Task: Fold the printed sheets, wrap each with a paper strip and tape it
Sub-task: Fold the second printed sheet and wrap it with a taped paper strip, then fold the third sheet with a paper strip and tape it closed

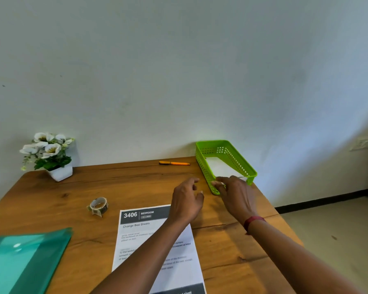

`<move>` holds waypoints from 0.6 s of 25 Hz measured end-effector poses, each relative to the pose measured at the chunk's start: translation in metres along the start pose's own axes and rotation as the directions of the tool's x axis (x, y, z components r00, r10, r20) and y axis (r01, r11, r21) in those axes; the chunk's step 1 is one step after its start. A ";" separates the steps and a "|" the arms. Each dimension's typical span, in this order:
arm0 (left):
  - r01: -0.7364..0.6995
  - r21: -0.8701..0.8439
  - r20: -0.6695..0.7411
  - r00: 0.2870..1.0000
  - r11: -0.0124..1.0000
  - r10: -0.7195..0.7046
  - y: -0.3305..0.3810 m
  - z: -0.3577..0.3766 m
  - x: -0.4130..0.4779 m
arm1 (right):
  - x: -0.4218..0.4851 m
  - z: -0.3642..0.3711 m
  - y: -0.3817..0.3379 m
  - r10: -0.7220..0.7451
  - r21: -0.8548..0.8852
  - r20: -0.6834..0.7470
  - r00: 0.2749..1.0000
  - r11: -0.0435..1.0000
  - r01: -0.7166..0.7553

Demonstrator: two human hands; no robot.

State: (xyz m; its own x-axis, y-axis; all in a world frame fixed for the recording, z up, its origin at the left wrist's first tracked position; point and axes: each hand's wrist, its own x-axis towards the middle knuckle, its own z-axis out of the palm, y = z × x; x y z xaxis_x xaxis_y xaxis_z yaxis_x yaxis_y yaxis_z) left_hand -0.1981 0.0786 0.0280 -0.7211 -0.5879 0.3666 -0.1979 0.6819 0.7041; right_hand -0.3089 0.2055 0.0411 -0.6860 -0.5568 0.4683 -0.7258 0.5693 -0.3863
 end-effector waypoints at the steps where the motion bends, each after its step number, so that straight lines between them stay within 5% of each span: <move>1: -0.023 0.021 0.014 1.000 1.000 0.023 -0.006 -0.008 -0.008 | -0.010 0.002 -0.009 -0.047 0.002 -0.006 0.999 0.999 0.047; 9: -0.090 0.220 0.080 0.994 0.971 0.074 -0.064 -0.085 -0.096 | -0.091 0.024 -0.078 -0.205 0.109 -0.006 0.979 0.973 0.205; 15: 0.029 0.288 0.004 0.999 0.957 -0.032 -0.113 -0.135 -0.152 | -0.141 0.047 -0.102 -0.257 0.135 0.085 0.963 0.960 0.245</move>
State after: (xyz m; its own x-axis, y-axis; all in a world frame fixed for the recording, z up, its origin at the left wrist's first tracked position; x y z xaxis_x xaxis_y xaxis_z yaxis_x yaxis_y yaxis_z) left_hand 0.0232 0.0323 -0.0254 -0.7172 -0.6074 0.3416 -0.4019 0.7610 0.5093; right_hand -0.1407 0.1969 -0.0227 -0.4780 -0.7337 0.4830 -0.8717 0.3285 -0.3636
